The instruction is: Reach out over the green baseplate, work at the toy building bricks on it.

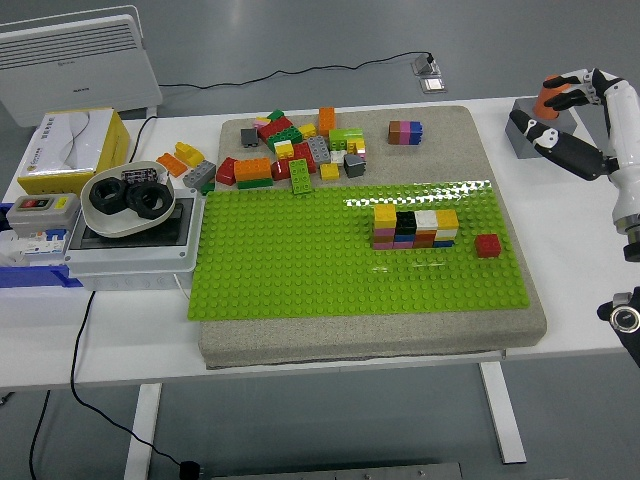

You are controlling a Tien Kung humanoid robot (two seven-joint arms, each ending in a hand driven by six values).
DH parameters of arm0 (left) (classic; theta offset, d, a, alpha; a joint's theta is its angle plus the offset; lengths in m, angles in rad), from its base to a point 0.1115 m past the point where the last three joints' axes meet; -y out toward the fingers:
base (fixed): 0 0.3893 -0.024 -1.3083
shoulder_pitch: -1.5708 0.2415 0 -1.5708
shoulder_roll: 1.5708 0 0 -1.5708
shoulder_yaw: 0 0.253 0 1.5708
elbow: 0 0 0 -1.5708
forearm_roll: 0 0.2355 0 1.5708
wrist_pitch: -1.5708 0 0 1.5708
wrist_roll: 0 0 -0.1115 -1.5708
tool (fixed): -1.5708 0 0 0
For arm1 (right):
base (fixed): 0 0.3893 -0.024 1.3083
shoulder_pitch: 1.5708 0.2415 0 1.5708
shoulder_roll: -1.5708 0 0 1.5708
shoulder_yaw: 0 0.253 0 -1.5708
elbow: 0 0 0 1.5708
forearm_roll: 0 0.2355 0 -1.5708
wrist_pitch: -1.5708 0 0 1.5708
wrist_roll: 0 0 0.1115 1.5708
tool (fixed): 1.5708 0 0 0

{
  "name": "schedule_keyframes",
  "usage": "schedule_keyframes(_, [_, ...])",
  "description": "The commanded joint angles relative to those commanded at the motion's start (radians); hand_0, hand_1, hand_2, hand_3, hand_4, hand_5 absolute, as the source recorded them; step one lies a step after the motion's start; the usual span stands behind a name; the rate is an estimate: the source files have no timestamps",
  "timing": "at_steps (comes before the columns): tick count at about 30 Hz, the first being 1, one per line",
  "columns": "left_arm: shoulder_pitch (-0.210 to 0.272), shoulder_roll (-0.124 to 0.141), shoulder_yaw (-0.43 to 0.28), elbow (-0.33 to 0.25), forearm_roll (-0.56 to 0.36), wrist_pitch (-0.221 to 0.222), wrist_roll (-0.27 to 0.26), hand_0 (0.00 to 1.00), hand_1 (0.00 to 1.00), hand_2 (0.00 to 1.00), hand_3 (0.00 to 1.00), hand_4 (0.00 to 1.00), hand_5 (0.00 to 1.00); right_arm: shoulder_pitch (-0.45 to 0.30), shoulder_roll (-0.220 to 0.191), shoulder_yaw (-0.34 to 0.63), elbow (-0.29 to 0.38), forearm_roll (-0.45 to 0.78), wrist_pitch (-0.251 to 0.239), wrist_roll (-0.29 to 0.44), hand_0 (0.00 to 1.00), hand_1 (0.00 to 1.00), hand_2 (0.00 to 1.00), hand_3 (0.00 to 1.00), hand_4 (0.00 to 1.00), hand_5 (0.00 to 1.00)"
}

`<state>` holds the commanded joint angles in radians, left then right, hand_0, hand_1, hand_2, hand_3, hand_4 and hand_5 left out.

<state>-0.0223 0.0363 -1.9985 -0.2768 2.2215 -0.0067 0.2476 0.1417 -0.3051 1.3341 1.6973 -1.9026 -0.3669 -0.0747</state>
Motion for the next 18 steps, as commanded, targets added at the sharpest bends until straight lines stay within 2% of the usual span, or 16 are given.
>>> schedule_keyframes(4, [0.001, 0.004, 0.009, 0.001, -0.014, -0.036, 0.046, 0.78, 0.711, 0.657, 0.515, 0.603, 0.442, -0.019, -0.022, -0.004, 0.009, -0.11, 0.028, -0.035, 0.603, 0.455, 0.401, 0.549, 0.928, 0.465])
schedule_keyframes(5, [0.001, 0.006, 0.011, 0.001, -0.014, -0.046, 0.059, 0.777, 0.71, 0.691, 0.532, 0.595, 0.441, -0.026, -0.029, -0.009, 0.008, -0.138, 0.035, -0.046, 0.603, 0.479, 0.44, 0.591, 0.851, 0.365])
schedule_keyframes(9, [0.003, 0.01, 0.015, 0.004, -0.012, -0.074, 0.096, 0.777, 0.71, 0.691, 0.532, 0.595, 0.441, -0.052, -0.041, -0.022, 0.008, -0.223, 0.074, -0.092, 0.603, 0.479, 0.44, 0.591, 0.851, 0.365])
schedule_keyframes(10, [0.003, 0.011, 0.017, 0.005, -0.011, -0.08, 0.104, 0.777, 0.71, 0.691, 0.532, 0.595, 0.441, -0.058, -0.041, -0.023, 0.01, -0.244, 0.091, -0.106, 0.603, 0.479, 0.44, 0.591, 0.851, 0.365])
schedule_keyframes(11, [0.004, 0.012, 0.018, 0.005, -0.01, -0.086, 0.111, 0.778, 0.712, 0.714, 0.54, 0.59, 0.453, -0.064, -0.04, -0.022, 0.013, -0.266, 0.112, -0.122, 0.604, 0.504, 0.6, 0.608, 0.746, 0.185])
schedule_keyframes(16, [0.009, 0.016, 0.022, 0.008, -0.002, -0.114, 0.14, 0.778, 0.712, 0.714, 0.54, 0.59, 0.453, -0.078, -0.04, -0.027, 0.028, -0.336, 0.237, -0.224, 0.604, 0.504, 0.6, 0.608, 0.746, 0.185])
schedule_keyframes(17, [0.009, 0.016, 0.022, 0.008, 0.0, -0.117, 0.143, 0.777, 0.712, 0.719, 0.542, 0.585, 0.456, -0.077, -0.043, -0.03, 0.032, -0.341, 0.268, -0.249, 0.633, 0.538, 0.65, 0.625, 0.714, 0.129])
schedule_keyframes(18, [0.009, 0.015, 0.021, 0.008, 0.0, -0.119, 0.145, 0.777, 0.712, 0.719, 0.542, 0.585, 0.456, -0.076, -0.045, -0.032, 0.035, -0.345, 0.29, -0.267, 0.633, 0.538, 0.65, 0.625, 0.714, 0.129])
